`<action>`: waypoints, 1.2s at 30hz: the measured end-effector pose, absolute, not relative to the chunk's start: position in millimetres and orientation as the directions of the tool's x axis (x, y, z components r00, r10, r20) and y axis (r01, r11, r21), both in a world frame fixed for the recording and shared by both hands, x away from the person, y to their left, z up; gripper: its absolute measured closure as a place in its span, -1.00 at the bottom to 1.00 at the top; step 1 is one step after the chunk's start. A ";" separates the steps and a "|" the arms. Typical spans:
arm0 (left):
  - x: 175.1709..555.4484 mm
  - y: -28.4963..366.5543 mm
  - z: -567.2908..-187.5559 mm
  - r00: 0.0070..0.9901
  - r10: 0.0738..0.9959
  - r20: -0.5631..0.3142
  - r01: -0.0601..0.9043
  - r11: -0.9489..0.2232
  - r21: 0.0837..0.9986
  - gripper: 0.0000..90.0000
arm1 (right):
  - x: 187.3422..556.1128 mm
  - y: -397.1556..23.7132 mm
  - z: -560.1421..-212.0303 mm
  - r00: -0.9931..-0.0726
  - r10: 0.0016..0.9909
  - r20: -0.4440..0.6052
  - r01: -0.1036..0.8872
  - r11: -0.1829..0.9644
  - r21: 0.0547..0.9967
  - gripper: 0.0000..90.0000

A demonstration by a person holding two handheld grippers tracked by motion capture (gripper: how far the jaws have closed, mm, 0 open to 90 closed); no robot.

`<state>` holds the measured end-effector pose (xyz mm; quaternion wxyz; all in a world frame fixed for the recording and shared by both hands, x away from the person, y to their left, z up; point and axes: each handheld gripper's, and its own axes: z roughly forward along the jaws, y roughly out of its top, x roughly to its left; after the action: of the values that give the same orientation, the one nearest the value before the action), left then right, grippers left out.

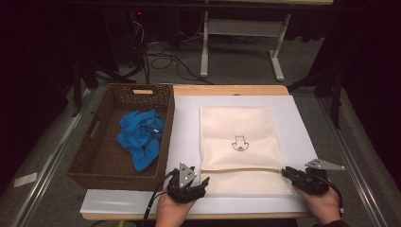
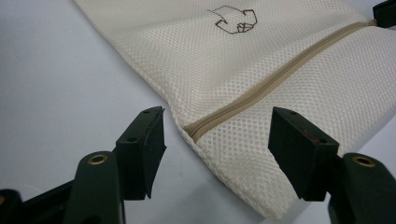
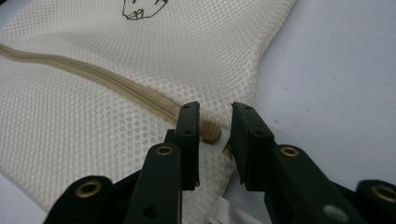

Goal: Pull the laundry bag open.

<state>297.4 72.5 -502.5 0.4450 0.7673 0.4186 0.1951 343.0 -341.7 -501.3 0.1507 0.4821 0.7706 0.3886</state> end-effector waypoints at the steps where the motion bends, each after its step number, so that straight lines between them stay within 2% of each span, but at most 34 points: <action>1: 297.5 72.9 -502.8 0.571 0.818 -0.074 0.471 -0.252 0.845 -0.18 | 342.8 -341.5 -500.3 -0.497 0.855 0.145 0.620 0.234 0.749 0.83; 6: 297.7 72.7 -503.3 0.572 0.817 -0.073 0.472 -0.255 0.844 -0.18 | 339.1 -339.4 -495.9 -0.512 0.847 0.146 0.601 0.232 0.765 0.96; 14: 298.0 72.7 -503.3 0.572 0.817 -0.074 0.473 -0.254 0.844 -0.18 | 335.7 -321.9 -493.8 -0.573 0.808 0.137 0.574 0.276 0.771 0.96; 17: 297.5 73.1 -502.8 0.571 0.817 -0.075 0.471 -0.252 0.845 -0.18 | 335.4 -319.9 -489.3 -0.565 0.815 0.129 0.563 0.267 0.782 0.90; 18: 297.5 73.4 -502.8 0.571 0.818 -0.075 0.472 -0.252 0.845 -0.18 | 337.2 -327.2 -489.1 -0.531 0.840 0.116 0.568 0.251 0.783 0.75; 19: 297.9 73.6 -502.9 0.571 0.817 -0.075 0.473 -0.253 0.844 -0.18 | 337.9 -329.6 -490.8 -0.517 0.849 0.108 0.574 0.251 0.779 0.69; 22: 298.1 73.3 -503.1 0.574 0.816 -0.073 0.472 -0.256 0.843 -0.18 | 341.4 -336.5 -499.4 -0.492 0.862 0.120 0.616 0.247 0.748 0.61; 24: 297.9 72.7 -502.8 0.574 0.815 -0.072 0.470 -0.256 0.845 -0.18 | 343.1 -337.4 -501.7 -0.497 0.859 0.125 0.622 0.251 0.742 0.64; 25: 297.7 72.8 -502.5 0.575 0.815 -0.072 0.469 -0.256 0.845 -0.18 | 342.3 -336.4 -500.9 -0.489 0.862 0.132 0.630 0.244 0.737 0.74; 29: 297.9 73.5 -502.6 0.572 0.817 -0.075 0.471 -0.252 0.845 -0.18 | 339.7 -333.0 -497.4 -0.515 0.847 0.134 0.609 0.251 0.753 0.87; 36: 297.8 72.7 -502.7 0.573 0.816 -0.071 0.470 -0.257 0.844 -0.18 | 335.3 -318.1 -494.0 -0.560 0.819 0.127 0.585 0.283 0.760 0.91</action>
<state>297.8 72.7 -502.7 0.4429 0.7684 0.4186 0.1953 335.3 -318.1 -494.0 0.1460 0.4457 0.7874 0.4000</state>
